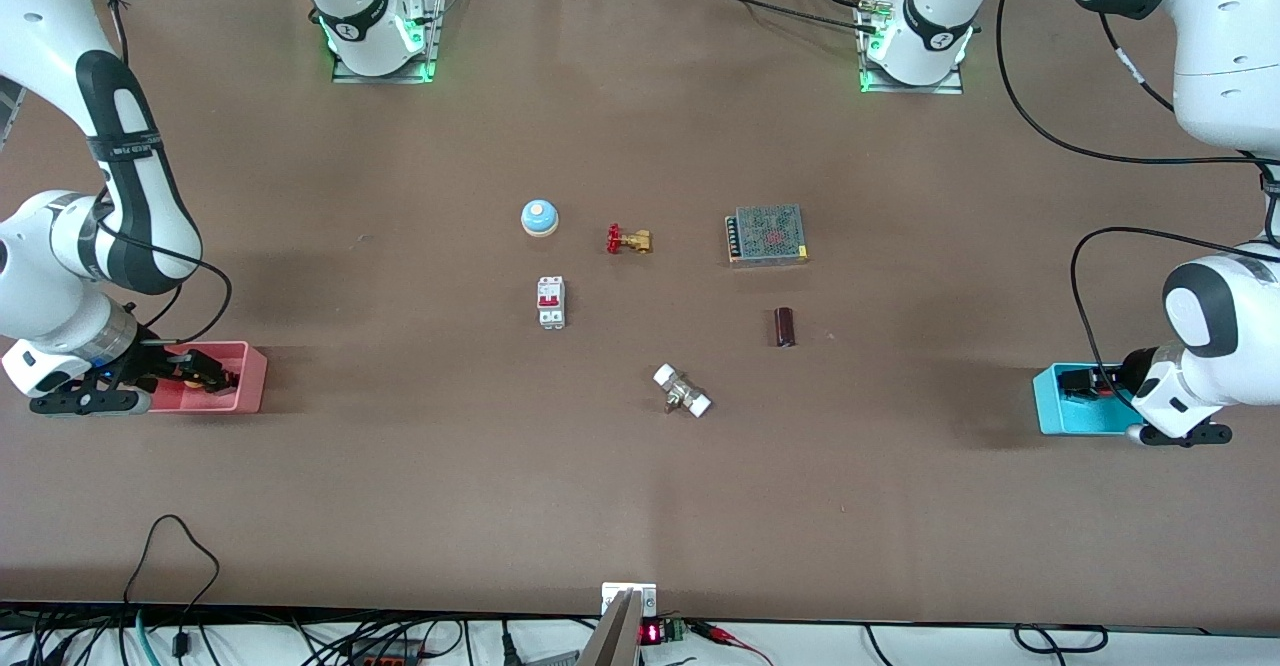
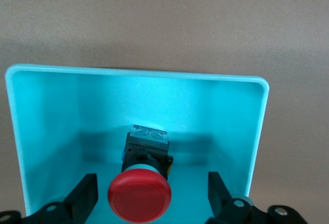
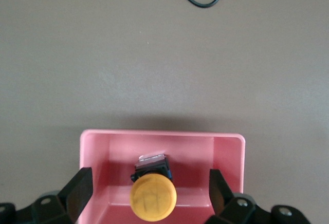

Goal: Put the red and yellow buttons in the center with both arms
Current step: 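Grasp the red button with the left gripper while the right gripper reaches the yellow button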

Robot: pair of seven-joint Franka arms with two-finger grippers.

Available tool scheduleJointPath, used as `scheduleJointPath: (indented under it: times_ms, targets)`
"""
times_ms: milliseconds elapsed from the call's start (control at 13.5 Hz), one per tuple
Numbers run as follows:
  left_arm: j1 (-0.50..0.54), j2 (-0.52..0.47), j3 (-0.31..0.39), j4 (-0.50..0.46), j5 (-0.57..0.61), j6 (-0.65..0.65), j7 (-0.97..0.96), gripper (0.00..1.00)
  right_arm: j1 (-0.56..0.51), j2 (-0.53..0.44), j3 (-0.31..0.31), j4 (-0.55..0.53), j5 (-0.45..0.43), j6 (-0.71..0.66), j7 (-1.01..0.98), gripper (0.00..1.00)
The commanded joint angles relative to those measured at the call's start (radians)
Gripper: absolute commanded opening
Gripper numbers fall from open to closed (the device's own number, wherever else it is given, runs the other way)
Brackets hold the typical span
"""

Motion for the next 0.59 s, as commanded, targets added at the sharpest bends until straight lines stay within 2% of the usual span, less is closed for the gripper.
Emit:
scheduleJointPath:
  times_ms: [0,370,519]
  targets:
    - [0.005,-0.005,0.0,-0.002,-0.019,-0.004,0.027,0.71,-0.027,0.001,0.016,0.007,0.005,-0.026,-0.089,1.0]
    - [0.017,0.001,0.003,-0.002,-0.082,0.001,0.103,0.38,-0.027,0.001,0.025,0.007,0.008,-0.093,-0.092,1.0]
    - [0.019,-0.002,0.003,-0.002,-0.084,0.001,0.103,0.32,-0.027,0.006,0.026,0.007,0.007,-0.093,-0.092,1.0]
